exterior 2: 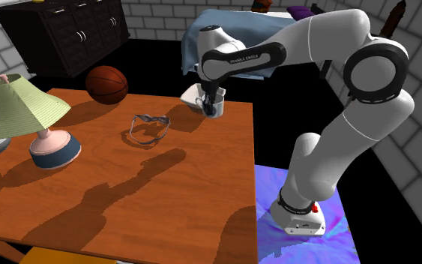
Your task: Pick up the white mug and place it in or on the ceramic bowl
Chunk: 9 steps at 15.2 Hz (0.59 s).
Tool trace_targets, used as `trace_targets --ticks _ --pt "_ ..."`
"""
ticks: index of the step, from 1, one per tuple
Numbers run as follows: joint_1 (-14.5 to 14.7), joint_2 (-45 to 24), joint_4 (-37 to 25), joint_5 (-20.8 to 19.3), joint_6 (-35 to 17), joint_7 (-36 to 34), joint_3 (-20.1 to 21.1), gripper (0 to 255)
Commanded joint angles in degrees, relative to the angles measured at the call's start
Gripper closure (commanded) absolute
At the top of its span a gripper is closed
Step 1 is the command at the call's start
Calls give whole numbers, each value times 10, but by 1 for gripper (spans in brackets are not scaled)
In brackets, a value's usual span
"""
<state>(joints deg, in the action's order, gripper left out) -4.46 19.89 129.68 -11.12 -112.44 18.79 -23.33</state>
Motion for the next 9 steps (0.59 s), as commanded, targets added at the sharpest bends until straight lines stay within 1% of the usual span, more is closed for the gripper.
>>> trace_targets --ticks 1,4,9 --pt "1 2 -13 1 15 0 2 255" --pt "1 5 -30 2 35 1 4 255" --pt "-2 -99 -132 37 33 73 -44 255"
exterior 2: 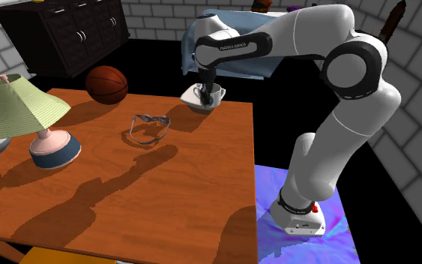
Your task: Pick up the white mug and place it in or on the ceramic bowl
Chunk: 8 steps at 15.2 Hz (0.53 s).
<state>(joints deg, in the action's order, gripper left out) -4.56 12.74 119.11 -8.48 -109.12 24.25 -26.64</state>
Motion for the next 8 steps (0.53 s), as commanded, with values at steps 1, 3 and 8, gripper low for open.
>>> trace_targets --ticks 1,3,8 --pt "-2 -49 -49 21 1 33 -20 255" --pt "-8 -96 -96 44 6 65 -36 255" --pt "-43 -221 -233 116 34 142 -63 255"
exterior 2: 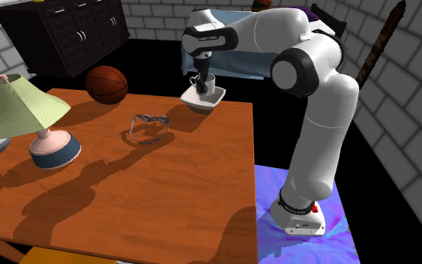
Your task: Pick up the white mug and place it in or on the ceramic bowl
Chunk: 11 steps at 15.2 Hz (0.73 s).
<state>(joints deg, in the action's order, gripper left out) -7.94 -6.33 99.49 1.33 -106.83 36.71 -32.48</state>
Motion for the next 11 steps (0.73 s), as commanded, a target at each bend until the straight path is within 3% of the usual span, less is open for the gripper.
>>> trace_targets --ticks 1,8,11 --pt "-20 -57 -69 34 20 32 -7 255" --pt "-134 -252 -342 131 117 97 3 255" --pt "-128 -248 -310 129 91 98 4 255"
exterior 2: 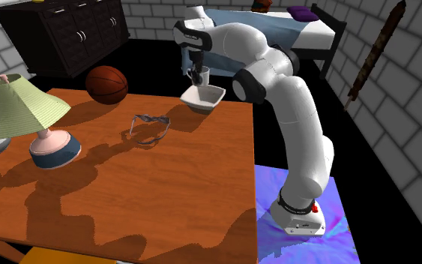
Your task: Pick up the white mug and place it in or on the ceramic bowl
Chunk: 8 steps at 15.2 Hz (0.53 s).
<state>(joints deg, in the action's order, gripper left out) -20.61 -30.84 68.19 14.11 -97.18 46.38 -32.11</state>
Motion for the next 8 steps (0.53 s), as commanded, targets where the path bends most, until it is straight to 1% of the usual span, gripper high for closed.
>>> trace_targets --ticks 1,8 --pt "1 -2 12 1 -14 2 1 255" --pt "11 0 71 2 -69 5 2 255"
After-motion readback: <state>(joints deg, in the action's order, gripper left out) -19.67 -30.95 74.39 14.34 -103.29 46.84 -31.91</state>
